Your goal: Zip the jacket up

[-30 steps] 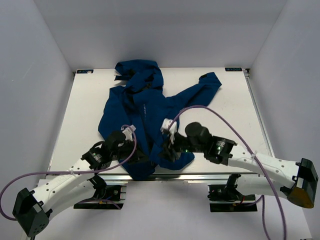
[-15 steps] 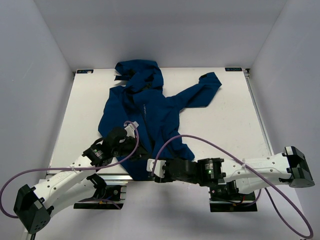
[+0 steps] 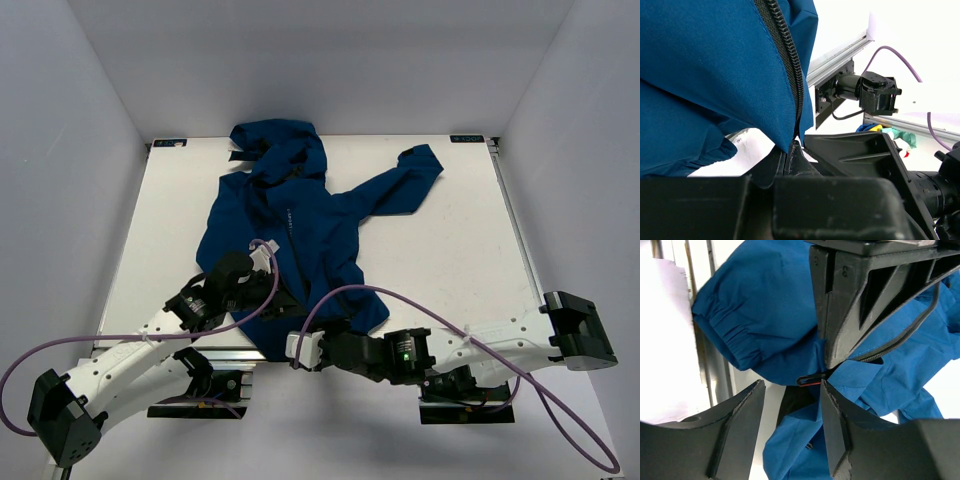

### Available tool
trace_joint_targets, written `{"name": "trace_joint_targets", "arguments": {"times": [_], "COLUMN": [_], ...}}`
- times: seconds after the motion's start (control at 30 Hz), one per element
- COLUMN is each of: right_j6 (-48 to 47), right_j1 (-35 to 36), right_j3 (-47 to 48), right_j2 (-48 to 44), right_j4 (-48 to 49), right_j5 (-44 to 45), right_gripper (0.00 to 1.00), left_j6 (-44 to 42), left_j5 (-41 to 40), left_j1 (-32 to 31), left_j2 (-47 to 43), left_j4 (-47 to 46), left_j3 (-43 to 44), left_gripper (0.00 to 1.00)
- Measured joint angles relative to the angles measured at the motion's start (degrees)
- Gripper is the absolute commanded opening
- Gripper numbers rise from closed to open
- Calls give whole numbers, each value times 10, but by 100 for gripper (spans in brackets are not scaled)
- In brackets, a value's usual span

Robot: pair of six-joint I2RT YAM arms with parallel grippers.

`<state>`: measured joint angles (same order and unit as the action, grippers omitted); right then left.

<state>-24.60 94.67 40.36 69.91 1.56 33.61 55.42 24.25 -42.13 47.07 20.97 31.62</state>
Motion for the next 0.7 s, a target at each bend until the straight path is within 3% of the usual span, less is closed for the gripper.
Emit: {"name": "trace_joint_targets", "arguments": {"times": [0.57,0.7], "right_j6": [-29,-31], "right_j1": [-6,-8], "right_j3": [-9,-13], "right_j2": [28,29], "right_j4": [47,52], "right_j5": [40,54], "right_gripper": [50,45], "left_j6": [2,2], "left_j5": [4,4], "left_j1": [0,0], "left_j2": [0,0], "left_j4": [4,4], "left_j3": [3,3], "left_gripper": [0,0]}}
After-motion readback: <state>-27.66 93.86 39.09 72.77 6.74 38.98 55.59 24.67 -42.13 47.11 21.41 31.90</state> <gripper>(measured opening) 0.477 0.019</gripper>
